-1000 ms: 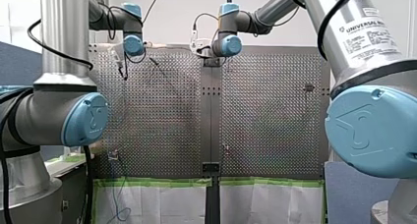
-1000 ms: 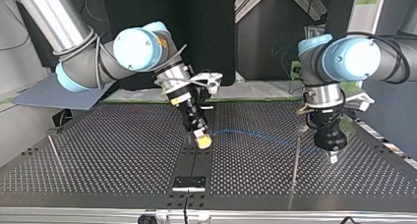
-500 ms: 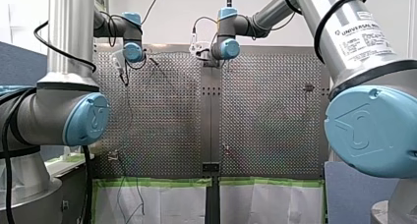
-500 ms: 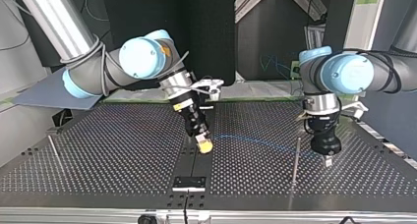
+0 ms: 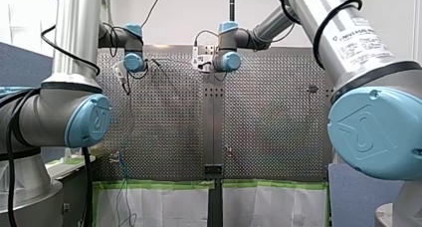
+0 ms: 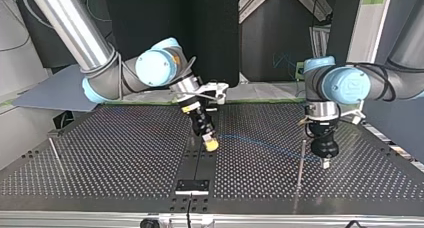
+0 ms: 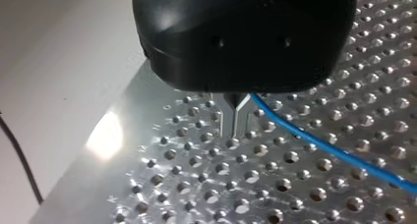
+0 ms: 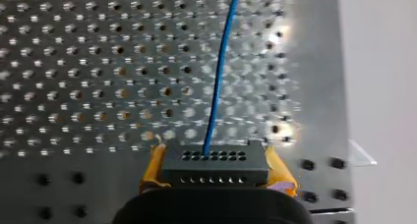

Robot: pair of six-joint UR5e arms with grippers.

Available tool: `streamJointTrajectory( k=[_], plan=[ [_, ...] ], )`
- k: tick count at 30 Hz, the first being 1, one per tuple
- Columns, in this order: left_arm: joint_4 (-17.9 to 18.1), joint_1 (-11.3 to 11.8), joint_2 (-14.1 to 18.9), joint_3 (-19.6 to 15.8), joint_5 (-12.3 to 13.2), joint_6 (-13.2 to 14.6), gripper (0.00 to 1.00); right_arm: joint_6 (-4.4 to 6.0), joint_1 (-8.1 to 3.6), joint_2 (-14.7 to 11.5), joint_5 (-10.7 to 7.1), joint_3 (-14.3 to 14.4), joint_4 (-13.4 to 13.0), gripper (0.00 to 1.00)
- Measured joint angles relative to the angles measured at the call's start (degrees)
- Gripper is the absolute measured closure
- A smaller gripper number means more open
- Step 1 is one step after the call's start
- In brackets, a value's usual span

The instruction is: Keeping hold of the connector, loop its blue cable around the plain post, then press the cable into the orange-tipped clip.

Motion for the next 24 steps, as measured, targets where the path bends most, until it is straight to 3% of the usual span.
streamJointTrajectory(
  k=[14, 15, 16, 18, 19, 21, 22, 24],
  plan=[
    [0.48, 0.22, -2.07, -0.08, 1.08, -0.88, 1.00, -1.12, -0.55, 6.53, 0.88, 0.00, -1.66, 1.00],
    [0.57, 0.22, -2.20, -0.13, 1.25, -1.11, 0.93, -1.23, -0.58, 6.87, 0.94, 0.00, -1.66, 1.00],
    [0.84, 0.22, -2.31, -0.31, 1.58, -1.51, 0.93, -1.40, -0.60, 7.29, 1.04, 0.00, -1.65, 1.00],
    [1.42, 0.24, -2.44, -0.79, 2.21, -2.21, 0.75, -1.66, -0.63, 7.83, 1.15, 0.00, -1.63, 1.00],
    [1.89, 0.27, -2.48, -1.23, 2.72, -2.74, 0.75, -1.82, -0.64, 8.17, 1.21, 0.00, -1.62, 1.00],
    [2.71, 0.29, -2.53, -1.96, 3.52, -3.59, 0.54, -2.01, -0.66, 8.58, 1.27, 0.00, -1.61, 1.00],
    [3.32, 0.31, -2.53, -2.37, 3.85, -4.20, 0.54, -2.17, -0.66, 8.90, 1.31, 0.00, -1.61, 1.00],
    [4.20, 0.36, -2.54, -2.79, 4.02, -5.11, 0.34, -2.43, -0.64, 9.52, 1.36, 0.01, -1.60, 1.00]
  ],
)
